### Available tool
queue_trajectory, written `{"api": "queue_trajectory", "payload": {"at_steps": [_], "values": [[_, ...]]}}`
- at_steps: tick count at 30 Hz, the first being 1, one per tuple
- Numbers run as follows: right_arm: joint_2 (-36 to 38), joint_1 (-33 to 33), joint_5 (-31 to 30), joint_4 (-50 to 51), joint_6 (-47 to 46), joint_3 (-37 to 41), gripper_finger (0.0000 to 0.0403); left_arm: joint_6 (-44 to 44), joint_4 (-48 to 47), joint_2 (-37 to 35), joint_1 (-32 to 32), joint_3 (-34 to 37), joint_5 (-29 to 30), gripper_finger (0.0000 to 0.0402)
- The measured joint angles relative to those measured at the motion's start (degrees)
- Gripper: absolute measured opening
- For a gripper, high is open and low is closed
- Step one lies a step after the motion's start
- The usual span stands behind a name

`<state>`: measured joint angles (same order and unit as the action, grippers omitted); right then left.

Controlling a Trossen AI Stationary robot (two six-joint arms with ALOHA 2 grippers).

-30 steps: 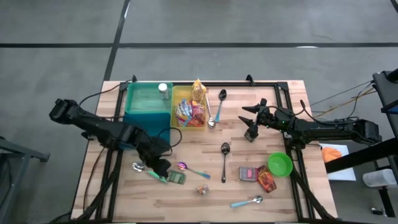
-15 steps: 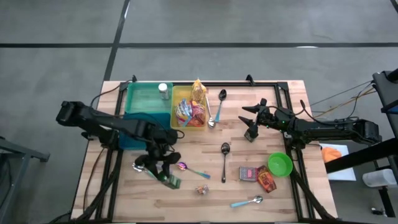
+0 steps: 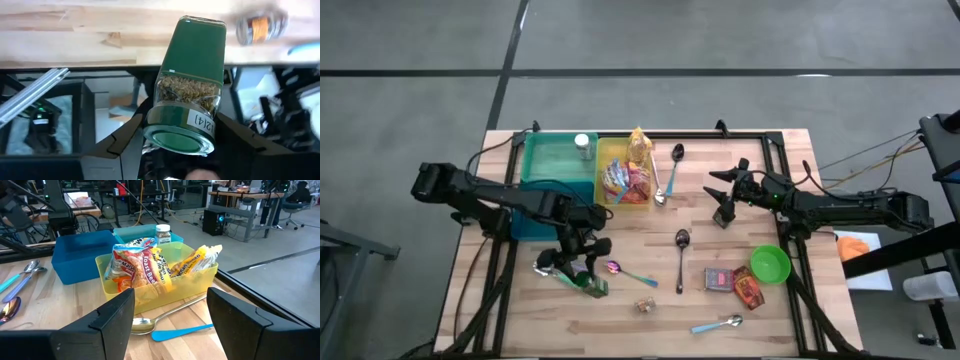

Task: Pick & Place Food Item
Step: Put the green spice bottle into the green bin

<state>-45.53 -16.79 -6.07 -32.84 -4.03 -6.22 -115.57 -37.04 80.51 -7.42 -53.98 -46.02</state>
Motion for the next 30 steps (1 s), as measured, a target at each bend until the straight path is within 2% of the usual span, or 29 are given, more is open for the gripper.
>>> {"api": "queue_trajectory", "payload": {"at_steps": [7,11,20,25,30], "values": [[0.0,0.0,0.0,0.0,0.0,0.0,0.0247,-4.3,-0.1,0.2,0.0,0.0,1.6,0.0197],[0.0,0.0,0.0,0.0,0.0,0.0,0.0246,-4.2,0.1,3.2,0.0,0.0,0.9,0.0197],[0.0,0.0,0.0,0.0,0.0,0.0,0.0247,7.4,7.9,15.5,0.3,0.0,-10.8,0.0197],[0.0,0.0,0.0,0.0,0.0,0.0,0.0246,9.3,5.2,17.2,0.3,0.0,-11.8,0.0197],[0.0,0.0,0.0,0.0,0.0,0.0,0.0246,5.5,-1.5,14.9,0.3,-0.3,-9.9,0.0197]]}}
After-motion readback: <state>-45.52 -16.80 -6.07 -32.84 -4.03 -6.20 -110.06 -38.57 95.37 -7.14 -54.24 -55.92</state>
